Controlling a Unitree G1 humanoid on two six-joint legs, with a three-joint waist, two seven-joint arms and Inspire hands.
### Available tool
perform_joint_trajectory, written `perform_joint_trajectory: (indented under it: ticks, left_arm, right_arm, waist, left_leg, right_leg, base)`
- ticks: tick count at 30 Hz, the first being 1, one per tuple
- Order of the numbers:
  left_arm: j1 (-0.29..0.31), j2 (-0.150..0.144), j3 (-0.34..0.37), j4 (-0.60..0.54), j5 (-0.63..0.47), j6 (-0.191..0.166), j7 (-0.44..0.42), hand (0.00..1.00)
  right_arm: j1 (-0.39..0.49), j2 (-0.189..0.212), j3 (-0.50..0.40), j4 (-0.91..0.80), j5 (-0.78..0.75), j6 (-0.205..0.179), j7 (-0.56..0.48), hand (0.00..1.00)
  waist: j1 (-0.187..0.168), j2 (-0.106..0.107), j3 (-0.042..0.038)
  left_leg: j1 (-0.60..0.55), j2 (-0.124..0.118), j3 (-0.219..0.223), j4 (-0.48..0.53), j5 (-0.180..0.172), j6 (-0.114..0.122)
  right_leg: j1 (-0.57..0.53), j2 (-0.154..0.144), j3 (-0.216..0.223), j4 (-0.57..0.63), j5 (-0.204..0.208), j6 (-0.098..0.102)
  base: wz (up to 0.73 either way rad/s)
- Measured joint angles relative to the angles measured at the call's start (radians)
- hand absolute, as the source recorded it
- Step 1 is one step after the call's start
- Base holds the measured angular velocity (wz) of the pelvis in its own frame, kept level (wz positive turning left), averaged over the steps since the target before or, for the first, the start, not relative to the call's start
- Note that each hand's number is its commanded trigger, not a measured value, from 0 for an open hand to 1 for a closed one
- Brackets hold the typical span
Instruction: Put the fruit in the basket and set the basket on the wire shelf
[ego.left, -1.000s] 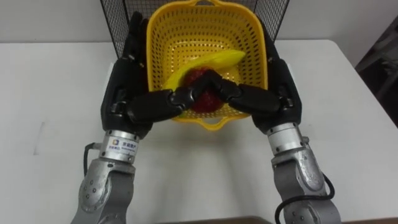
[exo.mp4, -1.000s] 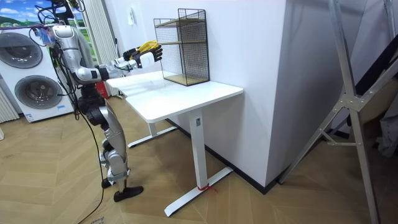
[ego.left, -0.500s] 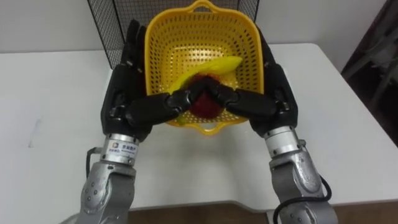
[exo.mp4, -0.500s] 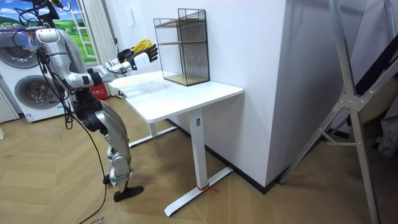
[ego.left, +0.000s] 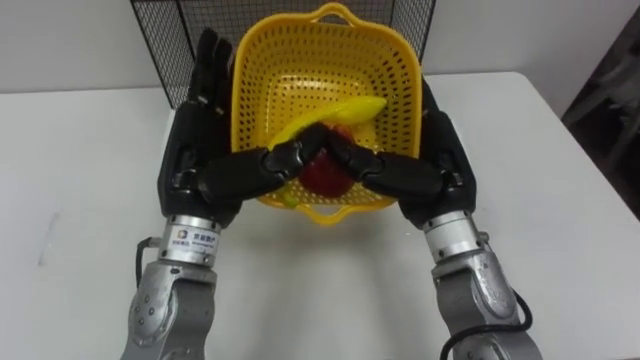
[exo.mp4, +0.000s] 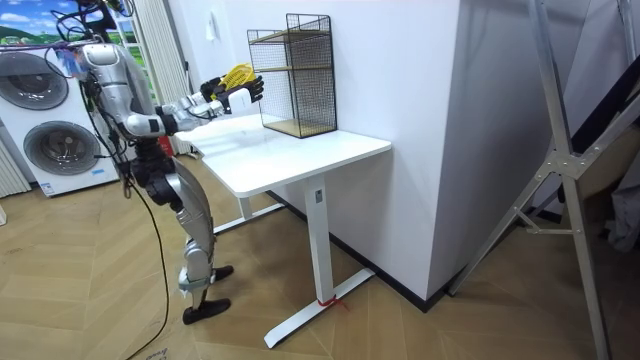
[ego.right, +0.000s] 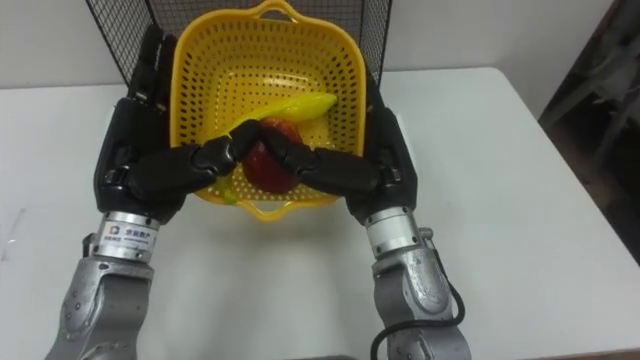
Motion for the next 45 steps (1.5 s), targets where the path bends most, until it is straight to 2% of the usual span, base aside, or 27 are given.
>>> perform_joint_trajectory:
  ticks: [3,4,6,7,9,11,12,13,14,16,19,23,27,30,33,36,39,41,45]
  left_arm:
    - [0.0,-0.002,-0.001,0.0,0.0,0.001,0.0,0.0]
    - [0.0,-0.002,0.001,0.0,0.0,0.001,0.0,0.0]
    - [0.0,-0.003,0.002,0.0,-0.001,0.001,0.0,0.0]
    - [0.0,-0.004,0.001,0.0,0.001,0.001,0.0,0.0]
    - [0.0,-0.001,0.002,0.0,-0.002,0.0,0.0,0.0]
    - [0.0,0.001,0.002,0.0,-0.002,0.0,0.0,0.0]
    - [-0.004,0.003,0.002,0.001,-0.001,0.0,0.0,0.0]
    - [-0.006,0.006,0.002,0.003,-0.001,0.0,0.001,0.0]
    - [-0.006,0.006,0.001,0.006,-0.001,0.0,0.001,0.0]
    - [-0.006,0.008,0.0,0.01,0.0,0.005,0.001,0.0]
    - [-0.006,0.008,0.0,0.012,0.002,0.006,0.002,0.0]
    - [-0.006,0.011,-0.002,0.016,0.003,0.01,0.003,0.0]
    - [-0.006,0.01,-0.005,0.017,0.003,0.015,0.017,0.0]
    - [-0.013,0.01,-0.006,0.043,0.003,0.037,0.023,0.0]
    - [-0.016,0.009,-0.012,0.067,0.003,0.068,0.044,0.0]
    - [-0.049,0.01,-0.023,0.11,0.003,0.088,0.063,0.0]
    - [-0.087,0.01,-0.023,0.137,0.003,0.105,0.082,0.0]
    - [-0.142,0.01,-0.021,0.16,0.046,0.124,0.097,0.0]
    - [-0.219,0.006,-0.014,0.22,0.099,0.153,0.128,0.0]
  right_arm:
    - [0.0,0.001,0.0,0.0,0.0,0.0,-0.004,0.0]
    - [0.001,0.001,0.001,0.0,-0.001,0.0,-0.004,0.0]
    - [0.0,0.001,0.002,0.0,-0.007,0.0,-0.004,0.0]
    - [0.0,0.001,0.0,0.0,-0.02,0.0,-0.004,0.0]
    - [-0.002,0.002,-0.001,0.0,-0.021,0.0,-0.004,0.0]
    - [-0.002,0.002,-0.001,0.0,-0.02,0.0,-0.004,0.0]
    - [-0.004,0.001,-0.002,0.0,-0.02,0.0,-0.004,0.0]
    - [-0.005,0.001,-0.001,0.0,-0.02,0.001,-0.006,0.0]
    - [-0.005,0.001,-0.002,0.0,-0.021,0.001,-0.006,0.0]
    - [-0.011,-0.003,-0.002,0.003,-0.021,0.004,-0.01,0.0]
    - [-0.03,-0.001,-0.005,0.021,-0.023,0.008,-0.013,0.0]
    - [-0.049,-0.001,-0.013,0.025,-0.024,0.01,-0.029,0.0]
    - [-0.049,-0.002,-0.01,0.029,-0.025,0.01,-0.048,0.0]
    - [-0.049,-0.001,-0.002,0.057,-0.026,0.01,-0.063,0.0]
    - [-0.052,-0.001,0.0,0.094,-0.025,0.025,-0.086,0.0]
    - [-0.054,0.001,0.007,0.126,-0.025,0.031,-0.115,0.0]
    - [-0.073,0.003,0.006,0.159,-0.025,0.038,-0.137,0.0]
    - [-0.114,0.001,0.004,0.162,-0.025,0.06,-0.162,0.0]
    - [-0.205,-0.003,-0.018,0.235,-0.025,0.079,-0.176,0.0]
  waist:
    - [-0.002,-0.009,0.0054]
    - [0.0,-0.014,0.0089]
    - [0.003,-0.018,0.009]
    - [0.011,-0.022,0.0104]
    - [0.014,-0.026,0.0095]
    - [0.016,-0.023,0.011]
    - [0.018,-0.019,0.0131]
    - [0.015,-0.02,0.0133]
    - [0.014,-0.018,0.0132]
    - [0.017,-0.008,0.0122]
    - [0.018,0.0,0.012]
    - [0.011,0.001,0.0112]
    - [-0.002,0.002,0.011]
    - [-0.003,0.009,0.0115]
    - [-0.004,0.02,0.0097]
    - [-0.003,0.03,0.01]
    - [-0.004,0.032,0.0103]
    - [-0.003,0.031,0.0108]
    - [-0.003,0.029,0.012]
  left_leg:
    - [0.005,-0.033,0.013,0.037,-0.036,0.022]
    - [0.016,-0.045,0.022,0.039,-0.055,0.031]
    - [0.025,-0.059,0.032,0.044,-0.076,0.047]
    - [0.04,-0.063,0.043,0.044,-0.083,0.056]
    - [0.064,-0.071,0.044,0.038,-0.09,0.066]
    - [0.075,-0.071,0.033,0.037,-0.091,0.071]
    - [0.069,-0.069,0.017,0.038,-0.091,0.072]
    - [0.061,-0.069,0.014,0.041,-0.091,0.072]
    - [0.059,-0.069,0.012,0.043,-0.093,0.075]
    - [0.059,-0.064,0.006,0.026,-0.093,0.074]
    - [0.067,-0.05,0.002,0.004,-0.09,0.071]
    - [0.084,-0.049,0.0,-0.055,-0.058,0.072]
    - [0.098,-0.049,-0.007,-0.086,-0.045,0.073]
    - [0.117,-0.049,-0.008,-0.097,-0.044,0.073]
    - [0.123,-0.049,-0.008,-0.11,-0.043,0.074]
    - [0.126,-0.049,-0.009,-0.111,-0.042,0.075]
    - [0.143,-0.05,-0.007,-0.12,-0.04,0.073]
    - [0.143,-0.05,-0.005,-0.127,-0.036,0.072]
    - [0.162,-0.05,-0.004,-0.136,-0.035,0.07]
  right_leg:
    - [-0.008,-0.043,0.003,0.071,-0.048,0.026]
    - [-0.013,-0.061,0.004,0.118,-0.065,0.041]
    - [-0.052,-0.092,-0.009,0.225,-0.062,0.053]
    - [-0.061,-0.103,-0.015,0.264,-0.053,0.066]
    - [-0.056,-0.114,-0.029,0.272,-0.047,0.077]
    - [-0.058,-0.108,-0.032,0.255,-0.049,0.096]
    - [-0.058,-0.097,-0.034,0.186,-0.059,0.093]
    - [-0.067,-0.086,-0.038,0.097,-0.032,0.085]
    - [-0.069,-0.081,-0.041,0.084,-0.012,0.073]
    - [-0.048,-0.068,-0.052,0.051,0.007,0.068]
    - [-0.022,-0.048,-0.059,-0.001,0.036,0.065]
    - [0.002,-0.036,-0.061,-0.074,0.077,0.066]
    - [0.031,-0.031,-0.076,-0.131,0.1,0.067]
    - [0.061,-0.025,-0.076,-0.165,0.111,0.07]
    - [0.071,-0.022,-0.076,-0.187,0.12,0.072]
    - [0.075,-0.022,-0.076,-0.191,0.12,0.073]
    - [0.087,-0.021,-0.073,-0.202,0.121,0.074]
    - [0.085,-0.021,-0.073,-0.202,0.121,0.073]
    - [0.1,-0.021,-0.073,-0.206,0.121,0.073]
  base:
    - [0.06]
    - [-0.04]
    - [-0.04]
    - [-0.07]
    - [-0.06]
    - [0.0]
    - [0.13]
    - [0.19]
    - [0.23]
    - [0.09]
    - [-0.03]
    - [0.0]
    - [0.06]
    - [0.0]
    - [0.0]
    - [0.0]
    - [-0.02]
    - [0.0]
    - [0.0]
